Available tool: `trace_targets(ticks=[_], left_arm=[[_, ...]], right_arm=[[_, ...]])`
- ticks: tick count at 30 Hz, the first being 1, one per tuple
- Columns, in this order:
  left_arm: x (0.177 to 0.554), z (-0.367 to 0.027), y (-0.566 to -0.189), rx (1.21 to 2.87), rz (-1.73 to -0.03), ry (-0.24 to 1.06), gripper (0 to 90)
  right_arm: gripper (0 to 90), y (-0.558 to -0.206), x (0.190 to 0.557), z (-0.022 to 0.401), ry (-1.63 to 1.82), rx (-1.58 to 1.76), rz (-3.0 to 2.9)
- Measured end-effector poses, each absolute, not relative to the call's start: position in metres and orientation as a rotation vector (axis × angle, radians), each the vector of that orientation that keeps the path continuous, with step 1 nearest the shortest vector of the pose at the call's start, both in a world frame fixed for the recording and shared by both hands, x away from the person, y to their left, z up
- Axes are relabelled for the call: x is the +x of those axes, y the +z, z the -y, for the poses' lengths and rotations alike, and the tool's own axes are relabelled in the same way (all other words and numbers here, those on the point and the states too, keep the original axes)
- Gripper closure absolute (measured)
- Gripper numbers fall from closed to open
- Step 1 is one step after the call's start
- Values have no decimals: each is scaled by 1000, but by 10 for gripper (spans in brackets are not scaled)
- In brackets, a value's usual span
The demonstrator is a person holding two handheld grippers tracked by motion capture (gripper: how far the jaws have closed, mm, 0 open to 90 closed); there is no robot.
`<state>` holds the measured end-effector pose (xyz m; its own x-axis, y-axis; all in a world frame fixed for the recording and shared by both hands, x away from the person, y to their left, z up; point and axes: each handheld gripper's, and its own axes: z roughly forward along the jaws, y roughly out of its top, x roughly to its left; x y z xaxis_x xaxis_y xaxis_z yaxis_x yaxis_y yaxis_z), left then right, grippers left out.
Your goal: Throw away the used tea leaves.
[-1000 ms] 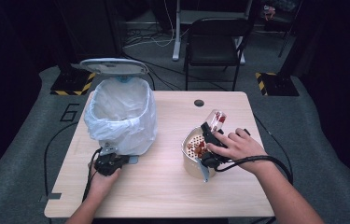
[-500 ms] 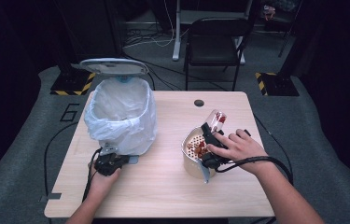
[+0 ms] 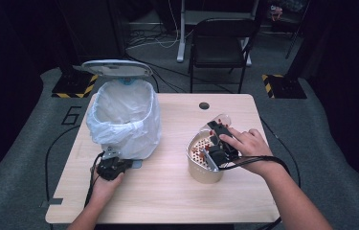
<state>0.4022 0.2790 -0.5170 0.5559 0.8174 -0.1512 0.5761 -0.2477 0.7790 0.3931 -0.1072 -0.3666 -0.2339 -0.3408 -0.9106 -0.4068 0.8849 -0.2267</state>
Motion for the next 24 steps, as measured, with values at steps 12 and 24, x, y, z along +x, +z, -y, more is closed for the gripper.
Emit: trace_targets(ticks=[12, 24], left_arm=[[402, -279, -517, 1948, -1124, 360, 900], [402, -279, -517, 1946, -1126, 359, 900]], right_arm=[[370, -357, 408, 126, 509, -93, -2030], [366, -342, 427, 148, 1012, 391, -2240]])
